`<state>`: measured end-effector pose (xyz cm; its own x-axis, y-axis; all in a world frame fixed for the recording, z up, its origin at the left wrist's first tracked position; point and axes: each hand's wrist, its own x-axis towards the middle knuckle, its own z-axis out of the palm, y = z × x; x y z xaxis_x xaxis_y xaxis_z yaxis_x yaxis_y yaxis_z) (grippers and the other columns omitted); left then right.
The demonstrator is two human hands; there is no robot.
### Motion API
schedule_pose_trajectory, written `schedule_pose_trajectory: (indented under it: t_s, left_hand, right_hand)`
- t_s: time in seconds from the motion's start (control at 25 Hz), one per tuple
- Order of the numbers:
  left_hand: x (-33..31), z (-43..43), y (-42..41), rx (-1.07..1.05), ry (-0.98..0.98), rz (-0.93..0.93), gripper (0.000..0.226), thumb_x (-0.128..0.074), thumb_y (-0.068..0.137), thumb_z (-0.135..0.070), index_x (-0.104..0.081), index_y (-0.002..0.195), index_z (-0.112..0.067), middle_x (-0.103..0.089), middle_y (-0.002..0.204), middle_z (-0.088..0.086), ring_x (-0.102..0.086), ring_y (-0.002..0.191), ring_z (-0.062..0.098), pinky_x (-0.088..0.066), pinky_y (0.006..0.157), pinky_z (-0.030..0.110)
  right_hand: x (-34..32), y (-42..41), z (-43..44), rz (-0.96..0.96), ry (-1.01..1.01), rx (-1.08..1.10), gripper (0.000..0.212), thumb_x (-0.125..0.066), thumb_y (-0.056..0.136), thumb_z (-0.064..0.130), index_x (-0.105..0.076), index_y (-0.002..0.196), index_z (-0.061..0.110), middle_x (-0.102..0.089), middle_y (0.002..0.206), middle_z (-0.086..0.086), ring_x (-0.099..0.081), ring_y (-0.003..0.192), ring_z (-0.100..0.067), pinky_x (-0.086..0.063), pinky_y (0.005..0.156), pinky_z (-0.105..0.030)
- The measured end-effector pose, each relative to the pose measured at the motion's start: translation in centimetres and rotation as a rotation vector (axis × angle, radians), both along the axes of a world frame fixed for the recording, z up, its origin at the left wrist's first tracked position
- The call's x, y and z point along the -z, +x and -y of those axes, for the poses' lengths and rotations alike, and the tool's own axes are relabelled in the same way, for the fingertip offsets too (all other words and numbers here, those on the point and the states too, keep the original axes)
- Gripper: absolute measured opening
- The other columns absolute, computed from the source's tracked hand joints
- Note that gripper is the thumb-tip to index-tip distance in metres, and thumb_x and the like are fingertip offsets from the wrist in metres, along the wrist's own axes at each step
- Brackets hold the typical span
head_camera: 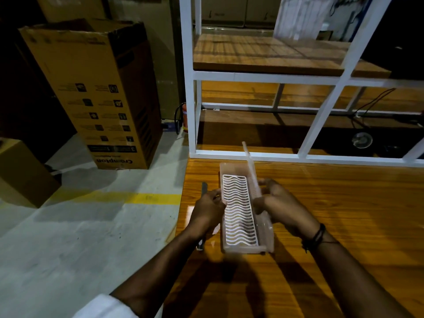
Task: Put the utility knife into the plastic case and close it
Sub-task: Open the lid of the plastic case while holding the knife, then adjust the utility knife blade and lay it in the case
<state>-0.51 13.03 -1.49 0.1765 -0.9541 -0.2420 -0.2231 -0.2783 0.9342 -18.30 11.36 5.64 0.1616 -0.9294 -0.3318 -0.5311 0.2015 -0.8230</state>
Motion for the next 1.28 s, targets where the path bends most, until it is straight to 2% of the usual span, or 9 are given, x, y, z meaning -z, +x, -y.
schedule_pose_trajectory:
  t_s: [0.16, 0.28, 0.48, 0.56, 0.64, 0.72, 0.84, 1.0, 1.28]
  left_hand:
    - [0.2, -0.3, 0.4, -0.008, 0.004, -0.152, 0.035, -0.067, 0.098, -0.020, -0.067, 0.133, -0.021, -0.075, 0.123, 0.003, -0.076, 0.088, 0.005, -0.062, 0.064, 0.025]
    - [0.3, -0.4, 0.8, -0.024, 0.041, -0.264, 0.034, -0.068, 0.097, -0.014, -0.068, 0.131, -0.017, -0.079, 0.111, 0.005, -0.079, 0.088, 0.016, -0.062, 0.062, 0.026]
    - [0.5, -0.1, 0.8, -0.024, 0.072, -0.319, 0.030, -0.065, 0.098, -0.004, -0.067, 0.128, -0.010, -0.081, 0.103, 0.010, -0.079, 0.089, 0.027, -0.066, 0.075, 0.045]
    - [0.4, -0.1, 0.7, -0.025, 0.096, -0.359, 0.025, -0.060, 0.100, 0.000, -0.067, 0.123, -0.006, -0.081, 0.098, 0.013, -0.079, 0.089, 0.032, -0.065, 0.078, 0.052]
    - [0.3, 0.0, 0.9, -0.019, 0.105, -0.363, 0.023, -0.058, 0.100, 0.003, -0.067, 0.120, -0.005, -0.081, 0.095, 0.013, -0.079, 0.087, 0.032, -0.066, 0.073, 0.049]
    - [0.0, -0.1, 0.9, -0.004, 0.100, -0.350, 0.022, -0.059, 0.099, 0.004, -0.067, 0.117, -0.006, -0.082, 0.090, 0.009, -0.080, 0.080, 0.026, -0.065, 0.060, 0.037]
    - [-0.4, -0.3, 0.8, -0.003, 0.102, -0.350, 0.022, -0.061, 0.099, 0.001, -0.067, 0.119, -0.006, -0.081, 0.091, 0.008, -0.080, 0.079, 0.023, -0.063, 0.058, 0.033]
    - [-0.6, -0.6, 0.9, -0.010, 0.097, -0.335, 0.025, -0.063, 0.099, -0.003, -0.065, 0.124, -0.007, -0.080, 0.098, 0.010, -0.080, 0.077, 0.020, -0.062, 0.056, 0.029]
    - [-1.0, -0.7, 0.7, -0.034, 0.121, -0.338, 0.024, -0.064, 0.099, -0.006, -0.067, 0.123, -0.009, -0.081, 0.101, 0.011, -0.080, 0.085, 0.026, -0.066, 0.065, 0.040]
  right_hand:
    - [0.9, -3.7, 0.4, 0.050, -0.073, 0.233, 0.044, -0.067, 0.080, 0.008, -0.062, 0.120, 0.027, -0.074, 0.108, -0.003, -0.072, 0.095, -0.026, -0.061, 0.082, -0.053]
    - [2.4, -6.2, 0.3, 0.062, -0.084, 0.315, 0.037, -0.069, 0.082, 0.002, -0.065, 0.110, 0.026, -0.076, 0.105, -0.007, -0.074, 0.094, -0.031, -0.060, 0.084, -0.060]
    - [4.9, -7.9, 0.7, -0.109, -0.100, 0.330, 0.034, -0.071, 0.080, 0.000, -0.070, 0.110, 0.017, -0.077, 0.103, -0.011, -0.074, 0.089, -0.033, -0.061, 0.083, -0.056]
    - [5.9, -8.2, 1.0, -0.242, -0.097, 0.329, 0.030, -0.069, 0.082, 0.003, -0.069, 0.111, 0.013, -0.075, 0.101, -0.010, -0.071, 0.086, -0.031, -0.062, 0.075, -0.049]
    - [6.8, -8.5, 1.2, -0.309, -0.087, 0.341, 0.032, -0.067, 0.084, 0.003, -0.067, 0.115, 0.013, -0.072, 0.102, -0.010, -0.067, 0.085, -0.027, -0.054, 0.058, -0.033]
    - [7.6, -8.7, 1.4, -0.343, -0.098, 0.367, 0.035, -0.067, 0.084, -0.001, -0.067, 0.118, 0.009, -0.071, 0.109, -0.015, -0.065, 0.086, -0.029, -0.046, 0.054, -0.025]
    - [8.3, -8.5, 1.7, -0.451, -0.108, 0.372, 0.043, -0.068, 0.085, 0.003, -0.060, 0.127, 0.007, -0.060, 0.126, -0.021, -0.062, 0.106, -0.039, -0.054, 0.075, -0.036]
    - [8.6, -7.9, 1.0, -0.706, -0.110, 0.333, 0.043, -0.071, 0.085, 0.025, -0.057, 0.123, 0.013, -0.054, 0.127, -0.020, -0.053, 0.117, -0.043, -0.051, 0.097, -0.051]
    - [9.1, -7.4, 0.5, -0.827, -0.082, 0.281, 0.045, -0.068, 0.084, 0.036, -0.056, 0.124, 0.019, -0.048, 0.130, -0.018, -0.047, 0.123, -0.043, -0.043, 0.102, -0.052]
